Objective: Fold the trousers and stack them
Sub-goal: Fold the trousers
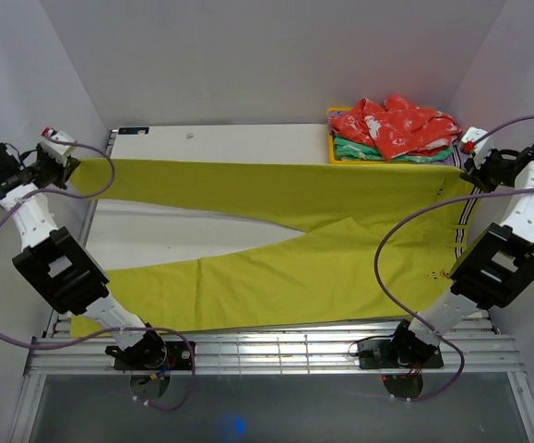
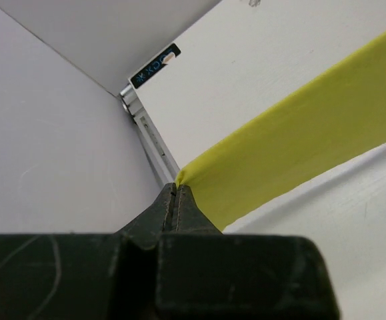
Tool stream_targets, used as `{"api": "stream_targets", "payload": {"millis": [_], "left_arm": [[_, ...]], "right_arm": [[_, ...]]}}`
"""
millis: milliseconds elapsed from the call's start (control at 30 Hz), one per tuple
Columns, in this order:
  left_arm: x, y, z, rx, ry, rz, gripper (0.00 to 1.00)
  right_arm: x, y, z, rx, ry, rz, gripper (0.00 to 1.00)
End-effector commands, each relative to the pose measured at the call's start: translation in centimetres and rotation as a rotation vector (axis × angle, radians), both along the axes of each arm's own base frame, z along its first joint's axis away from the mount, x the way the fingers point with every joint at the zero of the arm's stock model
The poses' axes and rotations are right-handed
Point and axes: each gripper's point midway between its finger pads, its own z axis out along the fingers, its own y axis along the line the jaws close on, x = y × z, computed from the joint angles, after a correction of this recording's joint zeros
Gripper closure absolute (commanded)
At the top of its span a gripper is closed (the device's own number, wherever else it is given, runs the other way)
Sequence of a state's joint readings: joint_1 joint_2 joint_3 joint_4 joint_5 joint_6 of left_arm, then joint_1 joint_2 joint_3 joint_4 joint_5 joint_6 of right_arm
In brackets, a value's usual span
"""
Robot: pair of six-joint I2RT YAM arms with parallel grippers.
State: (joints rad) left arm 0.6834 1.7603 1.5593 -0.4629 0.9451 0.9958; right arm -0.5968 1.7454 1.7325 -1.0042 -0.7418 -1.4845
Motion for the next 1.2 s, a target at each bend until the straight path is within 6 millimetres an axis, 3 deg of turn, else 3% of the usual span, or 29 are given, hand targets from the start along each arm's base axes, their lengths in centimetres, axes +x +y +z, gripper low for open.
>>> {"api": "stream_targets", "payload": {"millis": [0,33,100,133,200,233,300,333,367,433,467,567,633,700,733,800,933,1000,1033,1100,1133,1167], "left_arm": [[-6.2,1.1,3.5,0.111,-0.097,-0.007,1.0],[-7.9,0.5,2.6,0.085,-0.065,-0.011,1.0],[-11.6,1.3,0.9,0.132,-0.061,-0.007,1.0],[-13.9,-0.2,-0.4,0.099,-0.003,-0.014,1.0],[-17.7,0.4,-2.6,0.121,0.05,0.018,1.0],[-20.0,-1.0,-5.1,0.135,0.114,-0.02,1.0],[-23.6,-0.3,-7.4,0.135,0.18,0.023,1.0],[-25.1,-1.1,-8.9,0.123,0.217,-0.002,1.0],[-27.6,-0.5,-11.0,0.117,0.312,0.01,1.0],[-29.9,-0.6,-13.7,0.088,0.403,0.007,1.0],[-31.7,-0.5,-15.7,0.056,0.507,0.001,1.0],[-34.6,-1.1,-19.7,0.039,0.682,-0.033,1.0],[-35.7,-0.2,-21.7,0.11,0.737,-0.034,1.0],[-37.3,-0.9,-23.9,0.143,0.811,-0.053,1.0],[-37.4,0.1,-24.5,0.201,0.823,-0.038,1.0],[-37.6,-0.3,-25.6,0.205,0.842,-0.03,1.0],[-34.6,1.5,-26.6,0.211,0.826,0.116,1.0],[-32.2,1.1,-26.9,0.201,0.827,0.11,1.0],[-30.6,1.9,-26.3,0.167,0.803,0.184,1.0],[-27.2,1.4,-25.8,0.139,0.771,0.177,1.0],[-25.2,2.6,-24.6,0.147,0.734,0.202,1.0],[-23.2,1.8,-24.3,0.086,0.722,0.212,1.0]], "right_arm": [[-3.1,-1.8,1.7,-0.124,-0.084,0.024,0.92],[-4.6,-1.9,1.2,-0.149,-0.07,0.047,0.92],[-7.2,-1.3,-0.5,-0.166,-0.037,0.07,0.92],[-8.8,-1.9,-1.3,-0.216,-0.021,0.092,0.92],[-11.5,-1.5,-4.1,-0.236,0.027,0.11,0.92],[-13.1,-2.5,-5.1,-0.26,0.058,0.091,0.92],[-15.8,-2.2,-7.7,-0.283,0.11,0.149,0.92],[-17.3,-3.1,-8.6,-0.293,0.149,0.131,0.92],[-18.1,-3.2,-9.3,-0.299,0.166,0.146,0.92],[-20.2,-3.2,-11.7,-0.281,0.249,0.159,0.92],[-20.5,-3.6,-12.5,-0.292,0.268,0.159,0.92],[-21.9,-3.1,-15.3,-0.283,0.338,0.171,0.92],[-22.9,-2.7,-17.4,-0.3,0.385,0.19,0.92],[-23.7,-2.6,-18.7,-0.314,0.417,0.201,0.92],[-23.6,-3.2,-19.2,-0.343,0.423,0.192,0.92],[-24.0,-2.9,-20.3,-0.326,0.445,0.182,0.92],[-22.3,-3.2,-21.0,-0.282,0.478,0.107,0.92],[-21.1,-3.5,-20.9,-0.236,0.5,0.044,0.92],[-20.3,-3.1,-20.8,-0.224,0.497,0.044,0.92],[-18.9,-3.5,-20.4,-0.208,0.493,-0.005,0.92],[-18.1,-3.2,-20.2,-0.205,0.486,0.001,0.92],[-17.5,-3.2,-20.1,-0.2,0.48,-0.005,0.92]]}}
